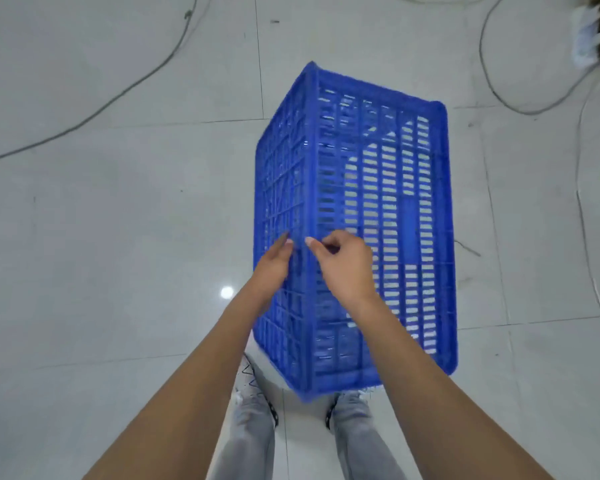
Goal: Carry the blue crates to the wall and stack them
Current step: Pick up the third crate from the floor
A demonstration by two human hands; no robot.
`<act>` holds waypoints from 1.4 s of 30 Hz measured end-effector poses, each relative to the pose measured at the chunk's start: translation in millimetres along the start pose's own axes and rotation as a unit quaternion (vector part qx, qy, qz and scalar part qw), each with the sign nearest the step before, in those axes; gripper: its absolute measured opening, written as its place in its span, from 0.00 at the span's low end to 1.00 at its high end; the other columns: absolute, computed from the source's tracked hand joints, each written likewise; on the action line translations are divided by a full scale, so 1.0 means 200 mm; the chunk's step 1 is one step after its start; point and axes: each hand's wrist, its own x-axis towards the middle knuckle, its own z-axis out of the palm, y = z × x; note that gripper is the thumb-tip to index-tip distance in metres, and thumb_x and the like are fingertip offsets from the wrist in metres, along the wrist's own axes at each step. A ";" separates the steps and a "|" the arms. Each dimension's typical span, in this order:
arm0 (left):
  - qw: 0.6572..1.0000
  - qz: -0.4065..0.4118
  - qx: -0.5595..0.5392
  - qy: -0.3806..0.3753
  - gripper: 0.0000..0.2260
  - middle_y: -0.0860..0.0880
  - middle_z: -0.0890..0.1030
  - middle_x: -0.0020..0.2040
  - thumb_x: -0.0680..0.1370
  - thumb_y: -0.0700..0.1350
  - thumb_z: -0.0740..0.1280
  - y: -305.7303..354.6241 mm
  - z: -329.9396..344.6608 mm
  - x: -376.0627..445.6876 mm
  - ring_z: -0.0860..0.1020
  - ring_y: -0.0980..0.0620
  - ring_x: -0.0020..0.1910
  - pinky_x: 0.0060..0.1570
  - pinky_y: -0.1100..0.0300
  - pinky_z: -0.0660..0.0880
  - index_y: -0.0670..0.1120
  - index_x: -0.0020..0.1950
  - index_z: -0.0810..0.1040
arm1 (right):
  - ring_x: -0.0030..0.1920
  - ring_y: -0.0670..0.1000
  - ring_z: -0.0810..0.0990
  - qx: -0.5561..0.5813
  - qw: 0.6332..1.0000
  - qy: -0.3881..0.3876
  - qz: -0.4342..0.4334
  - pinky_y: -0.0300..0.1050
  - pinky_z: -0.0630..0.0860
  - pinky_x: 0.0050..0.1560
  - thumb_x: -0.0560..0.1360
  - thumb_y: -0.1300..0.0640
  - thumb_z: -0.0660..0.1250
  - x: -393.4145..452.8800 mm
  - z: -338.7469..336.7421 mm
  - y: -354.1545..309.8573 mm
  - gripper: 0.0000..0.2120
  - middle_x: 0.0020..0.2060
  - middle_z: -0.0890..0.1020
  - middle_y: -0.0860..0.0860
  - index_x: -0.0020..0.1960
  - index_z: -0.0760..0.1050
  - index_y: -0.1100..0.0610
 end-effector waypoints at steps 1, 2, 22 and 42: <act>1.000 -0.010 -0.026 -0.006 0.32 0.55 0.73 0.71 0.76 0.68 0.60 0.01 -0.01 -0.02 0.73 0.56 0.67 0.69 0.53 0.69 0.55 0.77 0.65 | 0.39 0.55 0.81 0.036 0.999 -0.020 0.008 0.49 0.77 0.44 0.77 0.48 0.68 0.00 0.03 0.00 0.14 0.36 0.82 0.52 0.41 0.80 0.59; 0.999 -0.010 -0.033 0.003 0.36 0.56 0.70 0.74 0.74 0.70 0.61 0.01 -0.02 -0.03 0.70 0.55 0.70 0.71 0.53 0.66 0.53 0.77 0.63 | 0.42 0.56 0.82 0.041 0.999 -0.018 0.021 0.48 0.78 0.45 0.79 0.49 0.66 0.01 0.03 0.01 0.14 0.39 0.84 0.53 0.45 0.81 0.59; 0.988 0.019 0.110 0.110 0.49 0.40 0.62 0.73 0.70 0.48 0.78 -0.09 -0.03 0.08 0.69 0.40 0.69 0.68 0.43 0.71 0.51 0.79 0.47 | 0.45 0.60 0.84 0.083 0.964 0.002 0.253 0.61 0.82 0.48 0.70 0.34 0.69 0.25 -0.34 0.64 0.23 0.42 0.82 0.56 0.44 0.73 0.56; 0.988 -0.026 0.103 0.116 0.28 0.47 0.68 0.76 0.83 0.60 0.53 0.00 -0.23 0.07 0.69 0.45 0.73 0.73 0.49 0.64 0.48 0.79 0.62 | 0.39 0.64 0.79 0.018 1.000 0.002 0.012 0.55 0.73 0.38 0.83 0.42 0.52 -0.08 0.16 0.03 0.21 0.34 0.77 0.59 0.55 0.68 0.61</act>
